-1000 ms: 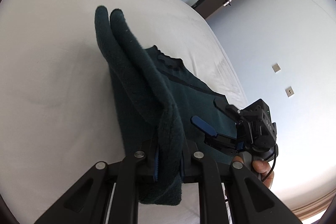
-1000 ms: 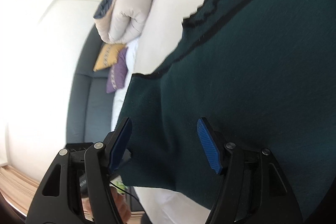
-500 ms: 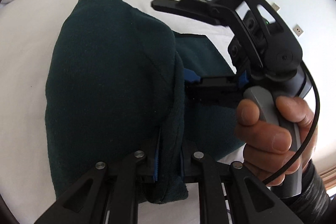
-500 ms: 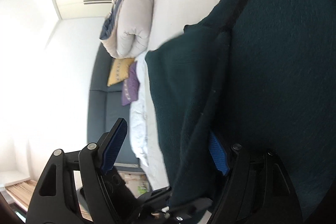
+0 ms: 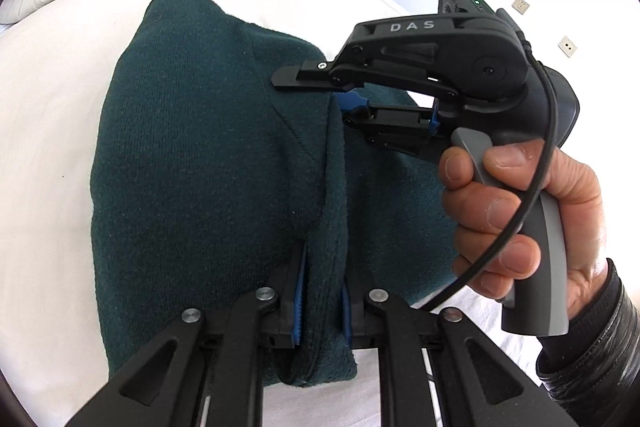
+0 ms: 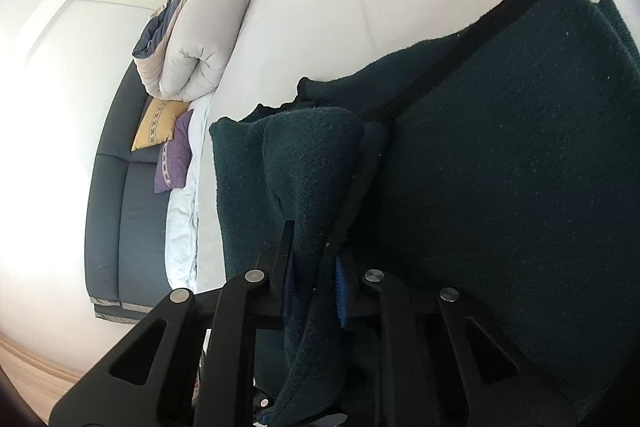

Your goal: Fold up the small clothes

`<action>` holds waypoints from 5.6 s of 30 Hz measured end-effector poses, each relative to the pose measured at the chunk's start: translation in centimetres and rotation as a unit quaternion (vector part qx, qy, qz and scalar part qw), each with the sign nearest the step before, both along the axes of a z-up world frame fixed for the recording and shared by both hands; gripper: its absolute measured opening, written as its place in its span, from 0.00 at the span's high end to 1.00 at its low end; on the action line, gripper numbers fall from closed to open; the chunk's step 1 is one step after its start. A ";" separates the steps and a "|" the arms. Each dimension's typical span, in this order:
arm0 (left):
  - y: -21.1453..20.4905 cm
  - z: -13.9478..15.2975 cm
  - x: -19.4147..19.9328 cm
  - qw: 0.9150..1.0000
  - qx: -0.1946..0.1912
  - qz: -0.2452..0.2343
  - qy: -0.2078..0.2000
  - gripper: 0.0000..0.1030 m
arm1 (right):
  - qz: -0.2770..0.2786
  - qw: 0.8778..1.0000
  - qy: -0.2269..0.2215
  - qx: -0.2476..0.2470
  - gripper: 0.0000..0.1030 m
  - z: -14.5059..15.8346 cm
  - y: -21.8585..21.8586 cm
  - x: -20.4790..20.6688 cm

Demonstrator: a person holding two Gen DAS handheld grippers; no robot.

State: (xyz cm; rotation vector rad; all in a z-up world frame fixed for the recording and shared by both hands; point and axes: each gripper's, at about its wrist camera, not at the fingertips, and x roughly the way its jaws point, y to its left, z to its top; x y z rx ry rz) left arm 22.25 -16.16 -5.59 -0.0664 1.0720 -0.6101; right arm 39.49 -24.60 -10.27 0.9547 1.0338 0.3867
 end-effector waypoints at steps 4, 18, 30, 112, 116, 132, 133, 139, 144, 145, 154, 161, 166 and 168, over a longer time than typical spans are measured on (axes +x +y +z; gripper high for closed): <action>-0.1 0.6 -0.1 1.000 -0.003 -0.010 -0.004 0.86 | 0.001 1.000 -0.008 -0.023 0.87 1.0 -1.1 -0.8; -3.9 1.3 1.2 0.998 -0.018 -0.055 -0.011 0.86 | -0.006 0.999 -0.015 -0.048 0.87 3.0 -9.5 -2.3; 0.7 -0.7 0.8 0.992 -0.101 -0.057 0.039 0.32 | -0.047 0.999 0.028 -0.002 0.83 0.1 -16.8 -1.6; 13.4 -3.7 10.7 0.991 -0.104 0.083 0.030 0.14 | -0.086 0.979 -0.069 -0.169 0.28 6.8 -14.5 -24.3; 10.6 -4.8 11.7 0.992 -0.090 0.064 0.058 0.14 | -0.067 0.987 -0.011 -0.146 0.28 4.2 -14.5 -19.0; 11.5 0.4 7.7 0.996 -0.054 0.056 0.033 0.66 | -0.041 0.966 -0.047 -0.249 0.80 8.3 -7.7 -17.3; 12.5 1.2 6.9 0.997 -0.053 0.057 0.027 0.66 | -0.034 0.965 -0.055 -0.253 0.80 9.1 -6.5 -17.9; 20.7 4.6 1.6 0.997 -0.029 0.066 -0.004 0.66 | -0.002 0.972 -0.087 -0.216 0.80 11.7 1.1 -21.5; 27.3 4.0 -1.9 0.996 -0.010 0.094 -0.007 0.66 | 0.029 0.980 -0.085 -0.176 0.80 10.9 7.6 -23.8; 28.3 3.6 -2.4 0.995 -0.011 0.100 -0.004 0.66 | 0.035 0.982 -0.080 -0.170 0.80 10.5 9.0 -24.1; 33.0 -1.0 -3.3 0.991 -0.024 0.128 0.029 0.65 | 0.049 0.987 -0.049 -0.148 0.80 5.6 16.4 -25.0; 33.9 -3.4 -3.2 0.989 -0.037 0.136 0.033 0.56 | 0.033 0.989 -0.029 -0.138 0.78 1.0 15.1 -23.4; 33.7 -4.0 -3.1 0.989 -0.036 0.143 0.033 0.42 | 0.028 0.991 -0.028 -0.125 0.75 -1.4 14.6 -22.9; 34.3 -4.3 -3.1 0.987 -0.048 0.150 0.035 0.38 | 0.023 0.993 -0.033 -0.110 0.73 -2.1 14.1 -23.3</action>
